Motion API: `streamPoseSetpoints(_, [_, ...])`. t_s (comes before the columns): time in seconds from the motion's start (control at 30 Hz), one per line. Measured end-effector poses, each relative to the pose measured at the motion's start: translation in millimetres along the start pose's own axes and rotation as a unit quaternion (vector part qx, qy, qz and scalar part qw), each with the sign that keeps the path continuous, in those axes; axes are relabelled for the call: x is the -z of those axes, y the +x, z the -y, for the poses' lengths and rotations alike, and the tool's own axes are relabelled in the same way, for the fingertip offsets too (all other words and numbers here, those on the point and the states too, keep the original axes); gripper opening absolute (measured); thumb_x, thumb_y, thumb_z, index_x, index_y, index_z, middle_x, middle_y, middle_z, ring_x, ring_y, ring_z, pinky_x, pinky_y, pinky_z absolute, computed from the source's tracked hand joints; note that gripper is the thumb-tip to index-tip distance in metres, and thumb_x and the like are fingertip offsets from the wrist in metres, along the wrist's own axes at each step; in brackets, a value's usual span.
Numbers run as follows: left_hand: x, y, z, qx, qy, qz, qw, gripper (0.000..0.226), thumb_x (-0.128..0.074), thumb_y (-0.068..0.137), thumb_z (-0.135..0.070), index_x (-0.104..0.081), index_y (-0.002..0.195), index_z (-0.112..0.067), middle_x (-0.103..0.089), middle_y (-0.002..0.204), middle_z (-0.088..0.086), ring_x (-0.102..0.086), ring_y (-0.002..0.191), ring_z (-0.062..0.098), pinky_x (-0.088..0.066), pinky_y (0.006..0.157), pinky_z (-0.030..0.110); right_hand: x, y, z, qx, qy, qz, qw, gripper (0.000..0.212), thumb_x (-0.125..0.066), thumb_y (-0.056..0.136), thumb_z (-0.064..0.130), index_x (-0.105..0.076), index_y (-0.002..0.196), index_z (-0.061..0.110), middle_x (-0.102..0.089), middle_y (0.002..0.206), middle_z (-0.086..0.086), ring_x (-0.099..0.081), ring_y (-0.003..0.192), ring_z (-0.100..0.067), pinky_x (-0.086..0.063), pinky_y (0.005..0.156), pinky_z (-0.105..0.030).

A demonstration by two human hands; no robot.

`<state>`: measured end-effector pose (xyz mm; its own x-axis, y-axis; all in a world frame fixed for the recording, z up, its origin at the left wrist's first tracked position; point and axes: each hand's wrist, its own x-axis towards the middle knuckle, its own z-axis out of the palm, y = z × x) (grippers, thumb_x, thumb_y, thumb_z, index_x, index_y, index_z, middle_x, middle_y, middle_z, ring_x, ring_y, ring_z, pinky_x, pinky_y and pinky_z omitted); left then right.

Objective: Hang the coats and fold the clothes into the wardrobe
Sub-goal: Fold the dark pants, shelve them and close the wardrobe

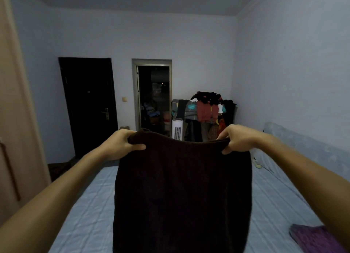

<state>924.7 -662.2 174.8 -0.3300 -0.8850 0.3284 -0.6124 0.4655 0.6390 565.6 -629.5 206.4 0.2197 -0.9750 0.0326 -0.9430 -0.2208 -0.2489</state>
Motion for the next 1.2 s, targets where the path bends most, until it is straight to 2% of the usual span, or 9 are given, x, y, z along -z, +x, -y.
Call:
streamPoseSetpoints(0.13, [-17,47,14,-0.004,0.027,-0.010,1.000,0.016,-0.070,0.083,-0.019,-0.065,0.093,-0.031,-0.067,0.089,-0.014,-0.063,0.086,0.002,-0.051,0.073,0.020,4,39,-16,-0.007,-0.011,0.090,0.996,0.019,-0.073,0.078,0.017,-0.072,0.088,0.033,-0.071,0.084,0.011,-0.066,0.079,-0.005,-0.053,0.072,-0.024])
streamPoseSetpoints(0.23, [-26,98,28,0.016,0.105,-0.050,0.993,0.016,-0.070,0.084,-0.028,-0.062,0.094,-0.037,-0.065,0.090,-0.014,-0.063,0.088,0.009,-0.053,0.078,0.033,1,86,-33,-0.027,-0.028,0.075,0.996,0.017,-0.073,0.077,0.017,-0.069,0.079,0.034,-0.070,0.083,0.009,-0.066,0.077,-0.008,-0.052,0.067,-0.024])
streamPoseSetpoints(0.3, [-23,139,30,0.030,0.164,-0.100,0.981,0.016,-0.068,0.085,-0.034,-0.064,0.100,-0.035,-0.066,0.093,-0.009,-0.063,0.090,0.015,-0.049,0.073,0.032,8,128,-43,-0.052,-0.047,0.003,0.998,0.014,-0.072,0.077,0.017,-0.069,0.081,0.030,-0.068,0.088,0.004,-0.064,0.080,-0.013,-0.050,0.066,-0.027])
streamPoseSetpoints(0.4, [0,211,14,0.021,0.169,-0.203,0.964,0.024,-0.066,0.087,-0.033,-0.064,0.111,-0.029,-0.067,0.099,-0.003,-0.061,0.089,0.019,-0.040,0.067,0.028,46,199,-48,-0.082,-0.101,-0.191,0.973,0.024,-0.065,0.080,0.017,-0.067,0.104,0.020,-0.065,0.105,-0.007,-0.062,0.096,-0.027,-0.052,0.077,-0.035])
streamPoseSetpoints(0.57, [72,297,-37,-0.048,0.153,-0.374,0.913,0.024,-0.060,0.091,-0.035,-0.063,0.112,-0.024,-0.067,0.100,0.010,-0.061,0.087,0.031,-0.039,0.064,0.031,150,259,-25,-0.052,-0.136,-0.476,0.867,0.027,-0.052,0.080,0.008,-0.064,0.103,0.017,-0.067,0.097,-0.013,-0.063,0.088,-0.036,-0.048,0.069,-0.036])
streamPoseSetpoints(0.7, [108,313,-60,-0.113,0.146,-0.428,0.885,0.021,-0.060,0.089,-0.037,-0.062,0.105,-0.024,-0.068,0.097,0.010,-0.062,0.089,0.034,-0.040,0.065,0.032,184,249,-13,0.026,-0.139,-0.587,0.797,0.026,-0.051,0.080,0.010,-0.063,0.101,0.019,-0.068,0.086,-0.010,-0.062,0.076,-0.035,-0.048,0.062,-0.035])
streamPoseSetpoints(0.9, [68,257,-24,-0.091,0.094,-0.341,0.931,0.027,-0.068,0.085,-0.034,-0.066,0.111,-0.026,-0.069,0.100,0.004,-0.063,0.090,0.027,-0.045,0.069,0.031,112,214,-27,0.041,-0.152,-0.527,0.835,0.031,-0.056,0.079,0.012,-0.063,0.108,0.023,-0.070,0.103,-0.005,-0.064,0.089,-0.033,-0.050,0.070,-0.038])
streamPoseSetpoints(1.03, [6,172,21,-0.045,0.017,-0.202,0.978,0.026,-0.074,0.081,-0.019,-0.069,0.106,-0.018,-0.064,0.092,-0.005,-0.059,0.086,0.011,-0.044,0.067,0.020,7,163,-43,0.033,-0.116,-0.444,0.888,0.045,-0.059,0.077,0.007,-0.062,0.120,0.021,-0.068,0.115,-0.004,-0.066,0.092,-0.032,-0.054,0.076,-0.040])
streamPoseSetpoints(1.2, [-96,51,86,0.060,-0.011,-0.074,0.995,0.018,-0.075,0.078,-0.014,-0.072,0.095,-0.018,-0.068,0.087,-0.006,-0.063,0.088,0.012,-0.044,0.072,0.022,-151,69,-52,-0.014,-0.089,-0.314,0.945,0.046,-0.060,0.073,0.002,-0.064,0.116,0.019,-0.069,0.111,-0.004,-0.067,0.085,-0.033,-0.053,0.068,-0.038])
